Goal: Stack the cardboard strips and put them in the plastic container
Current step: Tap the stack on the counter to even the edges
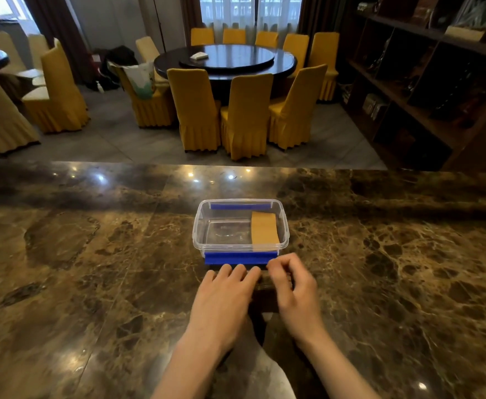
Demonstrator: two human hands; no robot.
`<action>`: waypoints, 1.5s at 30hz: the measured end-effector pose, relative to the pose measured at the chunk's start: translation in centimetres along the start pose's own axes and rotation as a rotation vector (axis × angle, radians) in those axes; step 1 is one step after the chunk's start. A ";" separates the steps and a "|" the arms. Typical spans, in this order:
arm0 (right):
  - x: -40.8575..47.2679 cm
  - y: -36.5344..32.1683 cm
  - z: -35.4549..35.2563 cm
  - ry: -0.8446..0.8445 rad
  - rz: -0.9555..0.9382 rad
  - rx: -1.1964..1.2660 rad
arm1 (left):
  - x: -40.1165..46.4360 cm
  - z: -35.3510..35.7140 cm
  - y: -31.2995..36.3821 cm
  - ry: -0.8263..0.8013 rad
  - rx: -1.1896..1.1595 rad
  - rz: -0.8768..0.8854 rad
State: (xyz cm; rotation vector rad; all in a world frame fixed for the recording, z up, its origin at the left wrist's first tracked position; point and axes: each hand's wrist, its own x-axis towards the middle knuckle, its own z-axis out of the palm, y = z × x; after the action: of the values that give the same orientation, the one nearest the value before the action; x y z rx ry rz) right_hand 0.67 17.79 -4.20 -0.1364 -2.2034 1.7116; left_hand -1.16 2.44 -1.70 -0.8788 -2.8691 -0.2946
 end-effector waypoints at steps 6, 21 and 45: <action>-1.3 3.8 1.4 0.104 0.160 -0.106 | -0.2 1.1 -0.1 -0.093 -0.048 -0.078; -0.4 2.4 1.2 0.110 0.252 0.079 | 1.5 5.2 2.0 0.529 -1.263 -0.778; -0.8 2.9 1.4 0.085 0.132 -0.076 | 1.8 5.9 1.9 0.523 -1.160 -0.791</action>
State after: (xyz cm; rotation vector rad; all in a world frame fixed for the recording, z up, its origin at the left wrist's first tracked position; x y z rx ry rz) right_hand 0.52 17.01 -7.43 -0.3743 -2.2413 1.6563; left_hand -1.96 6.30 -6.79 0.3530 -2.1902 -1.9813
